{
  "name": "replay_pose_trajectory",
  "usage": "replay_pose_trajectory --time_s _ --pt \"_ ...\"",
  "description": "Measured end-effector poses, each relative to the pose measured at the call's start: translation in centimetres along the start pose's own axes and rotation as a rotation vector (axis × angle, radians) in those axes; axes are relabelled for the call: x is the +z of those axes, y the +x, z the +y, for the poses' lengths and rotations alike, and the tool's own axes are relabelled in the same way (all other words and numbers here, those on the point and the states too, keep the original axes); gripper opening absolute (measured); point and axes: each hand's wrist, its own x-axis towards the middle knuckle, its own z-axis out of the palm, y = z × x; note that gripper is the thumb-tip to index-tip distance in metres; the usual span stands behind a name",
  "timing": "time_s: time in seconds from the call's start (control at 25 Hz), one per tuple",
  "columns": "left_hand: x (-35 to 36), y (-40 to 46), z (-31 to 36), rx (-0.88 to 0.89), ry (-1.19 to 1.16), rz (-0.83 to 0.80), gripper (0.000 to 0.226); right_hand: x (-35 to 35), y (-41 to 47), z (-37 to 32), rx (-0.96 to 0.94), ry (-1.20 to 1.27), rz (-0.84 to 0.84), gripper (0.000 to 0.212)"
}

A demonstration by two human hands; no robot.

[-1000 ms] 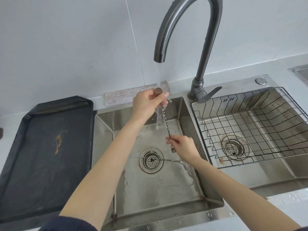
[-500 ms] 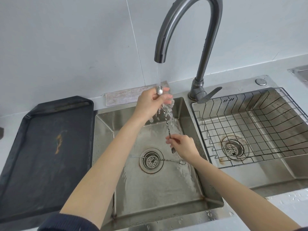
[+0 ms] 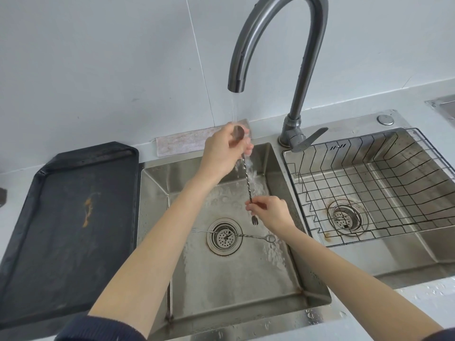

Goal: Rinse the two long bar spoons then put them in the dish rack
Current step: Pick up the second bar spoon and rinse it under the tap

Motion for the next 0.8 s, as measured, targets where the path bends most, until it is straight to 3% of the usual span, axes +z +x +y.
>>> replay_pose_trajectory --time_s 0.44,0.8 --pt "-1.0 0.9 1.5 -0.045 0.000 -0.107 0.036 -0.2 1.3 -1.9 -0.013 -0.004 0.016 0.022" --pt "-3.5 0.5 0.4 -0.051 -0.158 0.006 0.020 -0.7 2.6 -3.7 -0.086 -0.006 0.054 0.021"
